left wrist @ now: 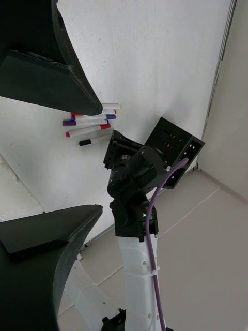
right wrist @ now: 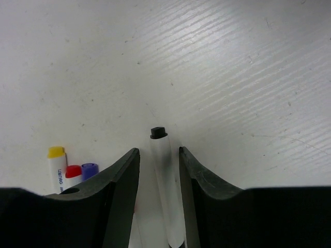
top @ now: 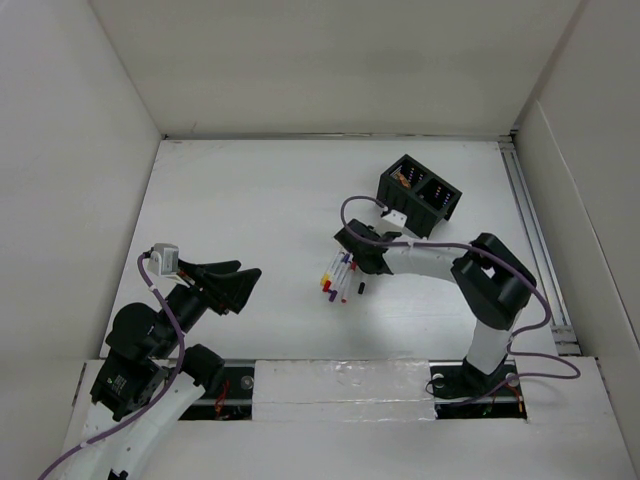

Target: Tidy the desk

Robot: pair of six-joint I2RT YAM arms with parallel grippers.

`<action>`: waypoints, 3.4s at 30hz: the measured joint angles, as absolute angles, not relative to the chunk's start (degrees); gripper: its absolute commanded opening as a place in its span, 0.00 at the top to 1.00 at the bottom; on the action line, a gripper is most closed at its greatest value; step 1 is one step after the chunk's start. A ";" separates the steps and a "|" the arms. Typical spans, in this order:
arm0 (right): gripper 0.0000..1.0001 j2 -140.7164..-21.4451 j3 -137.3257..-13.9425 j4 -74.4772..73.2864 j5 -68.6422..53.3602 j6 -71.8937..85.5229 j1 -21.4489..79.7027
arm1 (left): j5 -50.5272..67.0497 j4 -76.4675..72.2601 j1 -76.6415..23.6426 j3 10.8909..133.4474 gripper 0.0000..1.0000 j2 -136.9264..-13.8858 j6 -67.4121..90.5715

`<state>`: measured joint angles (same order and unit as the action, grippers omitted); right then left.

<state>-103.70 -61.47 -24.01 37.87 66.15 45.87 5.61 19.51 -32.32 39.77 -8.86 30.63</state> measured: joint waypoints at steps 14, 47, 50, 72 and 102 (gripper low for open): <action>0.82 -107.28 -67.09 -29.89 36.14 59.13 46.02 | 5.63 19.51 -32.32 39.77 0.34 -8.86 30.57; 1.00 -67.42 -62.46 -26.59 46.09 58.96 26.17 | 5.65 19.51 -32.32 39.77 0.34 -8.84 30.55; 1.00 -69.14 -65.91 -26.65 48.34 57.95 21.78 | 5.72 19.51 -32.32 39.77 0.34 -8.84 30.55; 0.93 -99.07 -82.48 -27.31 63.88 51.68 17.52 | 5.80 19.51 -32.32 39.77 0.34 -8.88 30.55; 0.62 -89.97 -56.99 -19.55 43.38 61.69 55.72 | 5.82 19.51 -32.32 39.77 0.34 -9.74 30.55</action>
